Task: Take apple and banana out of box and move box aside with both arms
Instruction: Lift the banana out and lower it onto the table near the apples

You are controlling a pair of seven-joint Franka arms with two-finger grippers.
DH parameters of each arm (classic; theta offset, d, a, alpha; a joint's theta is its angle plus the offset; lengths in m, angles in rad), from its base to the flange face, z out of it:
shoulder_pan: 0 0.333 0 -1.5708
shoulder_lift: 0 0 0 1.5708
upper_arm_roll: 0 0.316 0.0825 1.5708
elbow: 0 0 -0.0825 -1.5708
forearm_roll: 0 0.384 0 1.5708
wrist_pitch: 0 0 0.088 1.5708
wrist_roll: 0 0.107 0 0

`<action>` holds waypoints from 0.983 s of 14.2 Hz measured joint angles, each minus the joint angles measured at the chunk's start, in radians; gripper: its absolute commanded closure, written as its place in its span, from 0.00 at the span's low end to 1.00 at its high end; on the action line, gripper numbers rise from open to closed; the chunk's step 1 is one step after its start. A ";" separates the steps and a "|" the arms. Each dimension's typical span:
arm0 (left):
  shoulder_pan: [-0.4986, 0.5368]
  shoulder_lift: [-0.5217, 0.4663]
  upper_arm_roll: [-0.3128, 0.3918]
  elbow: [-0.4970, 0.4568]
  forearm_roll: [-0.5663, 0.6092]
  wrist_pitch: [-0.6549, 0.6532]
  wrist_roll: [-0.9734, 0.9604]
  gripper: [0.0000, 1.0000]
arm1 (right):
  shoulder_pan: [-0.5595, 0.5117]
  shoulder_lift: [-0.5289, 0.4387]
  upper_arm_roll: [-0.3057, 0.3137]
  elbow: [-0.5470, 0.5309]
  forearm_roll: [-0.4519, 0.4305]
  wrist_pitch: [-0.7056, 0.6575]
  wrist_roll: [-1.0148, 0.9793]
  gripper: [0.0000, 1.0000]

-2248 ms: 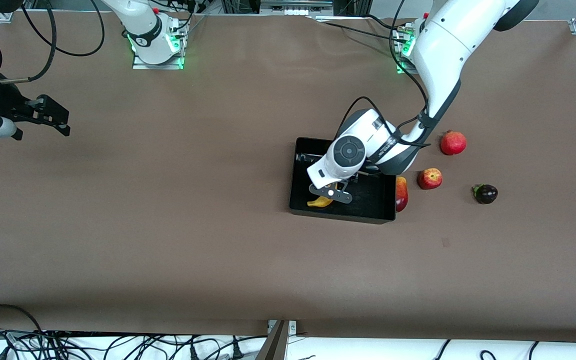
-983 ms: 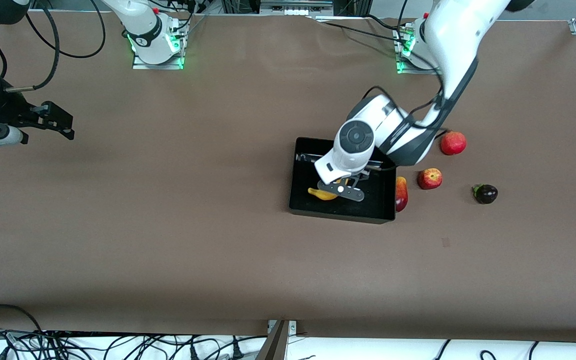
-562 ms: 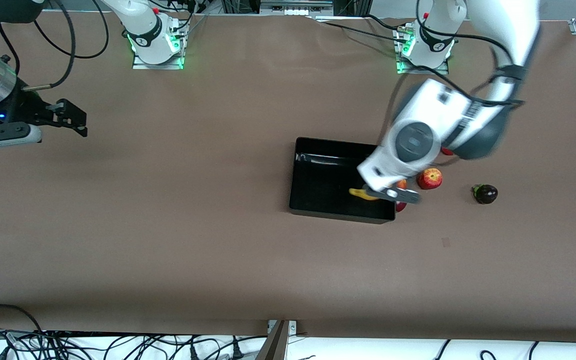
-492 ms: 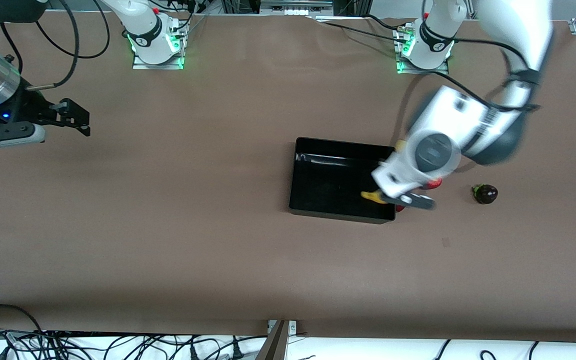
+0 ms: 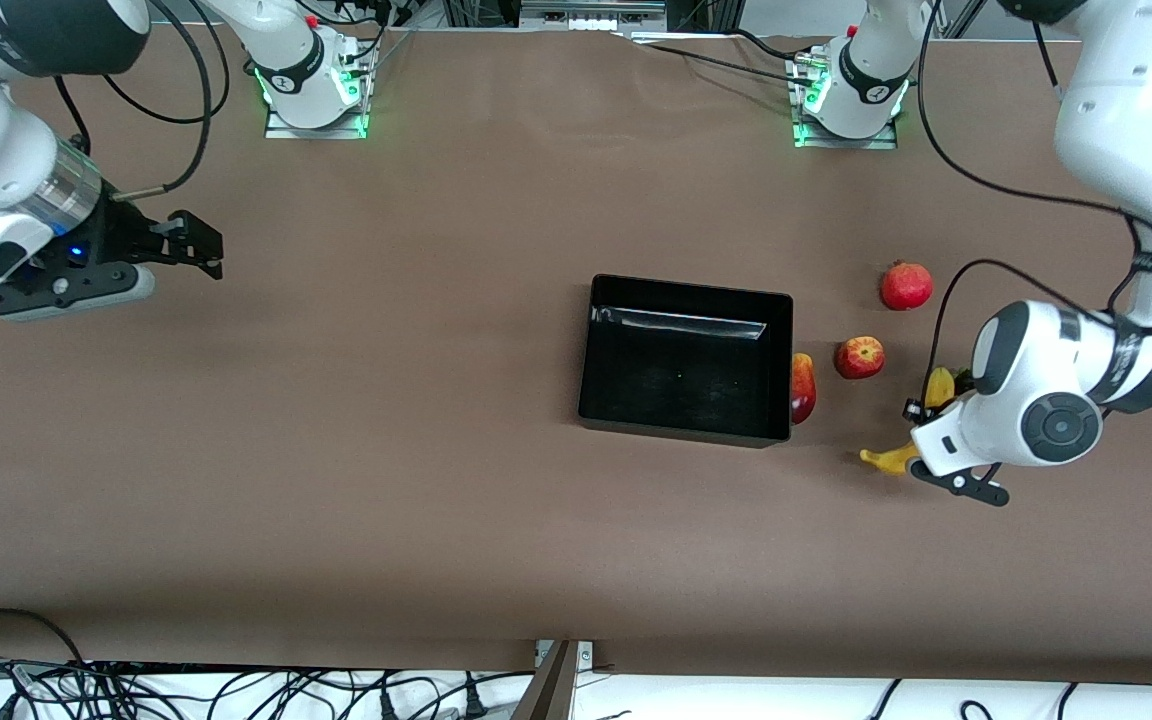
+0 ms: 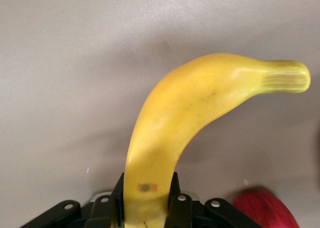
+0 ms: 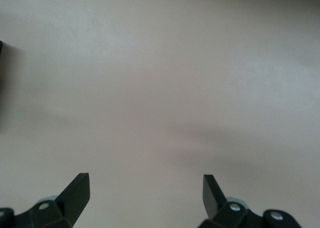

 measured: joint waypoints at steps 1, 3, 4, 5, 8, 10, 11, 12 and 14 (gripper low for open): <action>-0.002 0.020 0.003 0.000 0.005 0.022 0.000 0.69 | 0.003 0.004 0.000 0.000 0.002 0.002 0.000 0.00; -0.003 0.052 0.004 0.000 0.007 0.040 0.001 0.00 | 0.006 0.011 0.000 0.000 0.032 0.002 0.000 0.00; -0.003 0.065 0.004 0.000 0.007 0.049 0.003 0.00 | 0.007 0.013 0.000 0.000 0.044 0.002 0.000 0.00; -0.003 0.073 0.004 0.000 0.007 0.055 0.005 0.00 | 0.008 0.014 0.000 0.000 0.049 0.002 0.000 0.00; -0.002 0.066 -0.008 0.012 0.007 0.051 0.013 0.00 | 0.009 0.014 0.000 0.000 0.053 0.002 0.000 0.00; 0.000 0.030 -0.055 0.040 0.007 -0.015 0.015 0.00 | 0.011 0.018 0.000 0.000 0.058 0.002 0.000 0.00; -0.001 -0.008 -0.085 0.055 0.002 -0.062 0.014 0.00 | 0.013 0.020 0.000 0.000 0.063 0.002 0.000 0.00; -0.003 -0.060 -0.110 0.068 -0.021 -0.104 0.012 0.00 | 0.014 0.021 0.000 0.000 0.065 0.002 0.000 0.00; -0.008 -0.187 -0.127 0.087 -0.122 -0.195 0.011 0.00 | 0.014 0.023 0.000 0.000 0.066 0.002 0.000 0.00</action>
